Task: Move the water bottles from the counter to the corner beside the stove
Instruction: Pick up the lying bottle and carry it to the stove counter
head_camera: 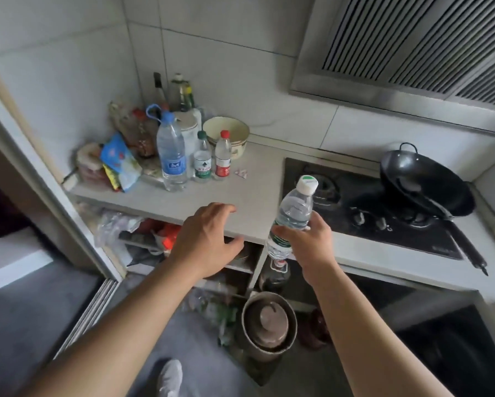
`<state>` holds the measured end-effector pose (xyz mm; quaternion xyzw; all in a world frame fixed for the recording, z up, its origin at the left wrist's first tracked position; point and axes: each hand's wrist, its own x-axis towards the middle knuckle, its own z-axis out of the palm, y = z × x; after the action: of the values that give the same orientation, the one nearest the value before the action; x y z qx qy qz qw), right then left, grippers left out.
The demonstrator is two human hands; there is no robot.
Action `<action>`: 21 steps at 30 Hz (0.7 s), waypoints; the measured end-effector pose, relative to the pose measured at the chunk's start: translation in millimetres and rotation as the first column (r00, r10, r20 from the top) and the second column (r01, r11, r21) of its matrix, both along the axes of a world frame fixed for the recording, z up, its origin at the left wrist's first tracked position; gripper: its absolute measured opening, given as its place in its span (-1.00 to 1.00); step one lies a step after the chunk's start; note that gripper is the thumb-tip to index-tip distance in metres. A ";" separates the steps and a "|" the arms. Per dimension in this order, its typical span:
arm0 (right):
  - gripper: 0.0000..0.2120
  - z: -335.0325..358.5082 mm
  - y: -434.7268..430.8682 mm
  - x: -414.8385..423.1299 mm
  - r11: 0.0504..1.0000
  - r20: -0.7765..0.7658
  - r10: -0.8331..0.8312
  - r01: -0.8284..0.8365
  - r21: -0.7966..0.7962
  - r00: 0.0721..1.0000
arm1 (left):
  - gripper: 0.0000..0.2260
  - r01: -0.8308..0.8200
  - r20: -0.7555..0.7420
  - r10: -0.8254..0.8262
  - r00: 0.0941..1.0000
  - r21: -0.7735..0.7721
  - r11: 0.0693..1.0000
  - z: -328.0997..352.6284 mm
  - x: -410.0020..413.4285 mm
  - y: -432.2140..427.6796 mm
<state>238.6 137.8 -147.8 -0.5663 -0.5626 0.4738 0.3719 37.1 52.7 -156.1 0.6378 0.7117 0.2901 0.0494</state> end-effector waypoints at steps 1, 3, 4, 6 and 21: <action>-0.57 -2.2 6.4 -13.2 1.000 0.013 0.004 -0.004 -0.004 1.000 | -0.50 -0.011 0.007 0.011 1.000 -0.010 1.000 -5.1 -11.6 4.0; -0.58 -7.5 18.9 -39.8 1.000 0.025 0.005 -0.004 -0.012 1.000 | -0.49 -0.023 0.024 0.023 0.999 -0.019 1.000 -14.6 -36.2 13.8; -0.57 -10.8 25.2 -53.6 1.000 0.035 0.004 -0.004 -0.017 0.999 | -0.50 -0.026 0.030 0.026 0.999 -0.022 0.999 -18.4 -49.7 19.6; -0.57 -15.5 37.1 -82.5 0.999 0.051 -0.001 0.003 -0.033 0.999 | -0.50 -0.031 0.035 0.033 0.999 -0.035 0.999 -23.6 -78.8 31.8; -0.56 -39.4 93.6 -215.9 0.978 0.110 -0.152 0.165 -0.125 0.982 | -0.49 0.009 0.081 -0.003 0.997 -0.074 0.997 -35.5 -217.9 99.9</action>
<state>22.7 231.4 -187.2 -0.6560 -0.5005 0.4503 0.3412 -180.7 152.6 -191.6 0.6256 0.7175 0.2886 0.1029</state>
